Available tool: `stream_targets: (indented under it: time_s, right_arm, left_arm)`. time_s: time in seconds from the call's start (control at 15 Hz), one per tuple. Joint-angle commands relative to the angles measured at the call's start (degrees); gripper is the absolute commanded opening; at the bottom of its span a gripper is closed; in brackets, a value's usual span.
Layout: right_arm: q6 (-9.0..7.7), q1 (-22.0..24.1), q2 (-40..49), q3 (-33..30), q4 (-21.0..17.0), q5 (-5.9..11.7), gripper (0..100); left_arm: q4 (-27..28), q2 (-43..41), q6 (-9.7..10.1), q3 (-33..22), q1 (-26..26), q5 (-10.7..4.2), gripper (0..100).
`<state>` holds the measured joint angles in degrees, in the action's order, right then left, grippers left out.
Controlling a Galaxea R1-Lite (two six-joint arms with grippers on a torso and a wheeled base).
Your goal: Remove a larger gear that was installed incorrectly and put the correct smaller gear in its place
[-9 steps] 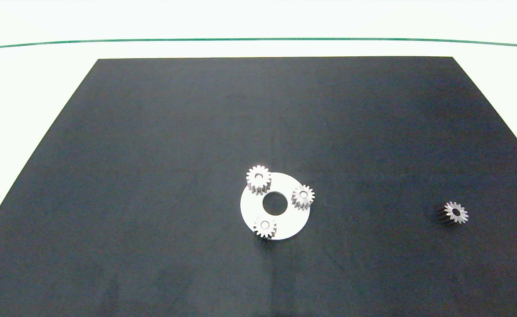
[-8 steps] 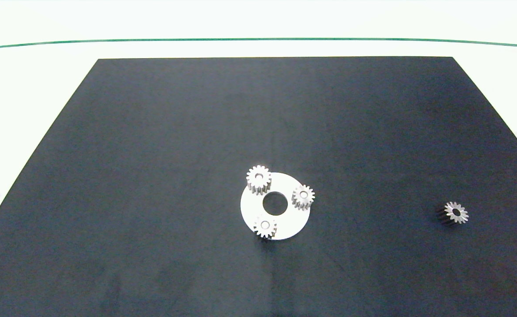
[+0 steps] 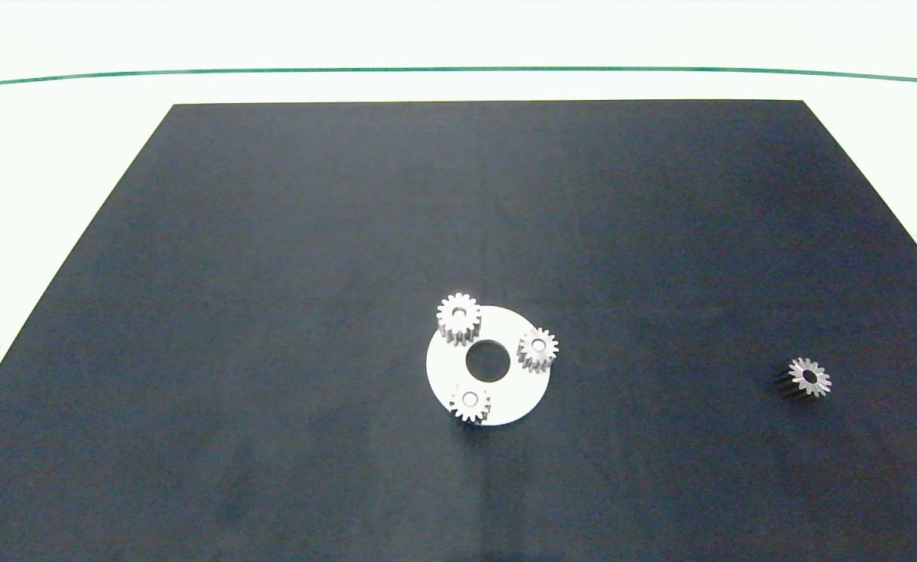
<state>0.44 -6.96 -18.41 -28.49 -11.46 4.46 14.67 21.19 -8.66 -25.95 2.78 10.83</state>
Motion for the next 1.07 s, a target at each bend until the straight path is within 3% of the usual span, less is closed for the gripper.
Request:
stream_targets:
  time_s: [0.07, 0.27, 0.4, 0.53, 0.93, 1.07]
  right_arm:
    - [0.09, -1.65, -6.29, -1.92, 0.21, -0.07, 100]
    - [0.09, -1.74, -9.37, -2.36, 2.23, -0.24, 100]
    - [0.09, -1.74, -10.60, -2.36, 2.58, -1.03, 100]
    - [0.09, -1.74, -11.56, -2.27, 2.58, -1.21, 100]
    - [0.00, -1.65, -13.41, -2.36, 3.55, -1.56, 100]
    - [-0.70, -1.65, -13.41, -2.36, 3.46, -1.56, 100]
  left_arm:
    - [-3.85, 9.05, -3.47, -0.06, 2.49, 0.60, 100]
    - [-8.07, 16.52, -5.58, -1.56, 8.29, 0.42, 100]
    - [-8.43, 20.30, -8.75, -4.02, 10.14, 0.42, 100]
    - [-8.43, 23.02, -9.98, -4.98, 11.99, 0.42, 100]
    - [-8.51, 32.78, -10.42, -8.32, 18.75, 0.42, 100]
    - [-8.60, 37.52, -11.12, -10.26, 22.01, -1.16, 100]
